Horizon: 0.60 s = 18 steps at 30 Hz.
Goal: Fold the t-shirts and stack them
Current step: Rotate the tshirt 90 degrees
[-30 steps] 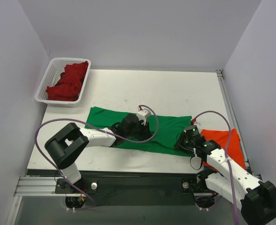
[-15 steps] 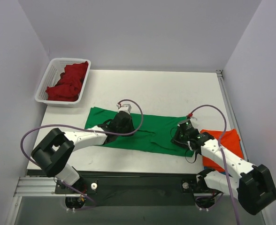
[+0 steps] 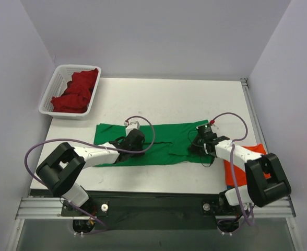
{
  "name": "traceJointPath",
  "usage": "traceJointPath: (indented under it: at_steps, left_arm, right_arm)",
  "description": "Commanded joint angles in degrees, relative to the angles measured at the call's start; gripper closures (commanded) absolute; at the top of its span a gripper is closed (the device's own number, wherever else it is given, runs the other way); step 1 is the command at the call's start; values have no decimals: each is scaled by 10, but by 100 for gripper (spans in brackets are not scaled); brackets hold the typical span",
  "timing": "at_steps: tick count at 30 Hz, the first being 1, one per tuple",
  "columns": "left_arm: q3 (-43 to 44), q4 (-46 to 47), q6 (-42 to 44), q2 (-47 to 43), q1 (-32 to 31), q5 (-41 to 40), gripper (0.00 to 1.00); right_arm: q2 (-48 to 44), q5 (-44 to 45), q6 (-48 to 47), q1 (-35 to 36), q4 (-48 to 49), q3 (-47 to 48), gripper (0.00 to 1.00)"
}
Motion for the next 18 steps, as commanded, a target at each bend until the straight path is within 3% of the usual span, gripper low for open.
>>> traceJointPath:
  at_steps: [1,4,8,10,13,15,18]
  left_arm:
    - [-15,-55,-51,10,-30,-32,80]
    - [-8,-70,-113,17,-73,-47,80]
    - [37,-9,-182,53,-113,-19,77]
    - [80,19,-182,102,-116,26,74]
    - [212,14,-140,168,-116,59,71]
    - [284,-20,-121,189,-108,61,66]
    - [304,-37,-91,171,-94,81,63]
  right_arm:
    - [96,-18,-48,-53,-23,71,75]
    - [197,-22,-109,-78,-81,212,75]
    - [342,-24,-177,-76,-204,443,69]
    - [436,-41,-209,-72,-246,595,66]
    - [545,-44,-238,-61,-335,781,59]
    - [596,-65,-247,-61,-363,855,54]
    - [606,-78,-259,-61,-378,919,47]
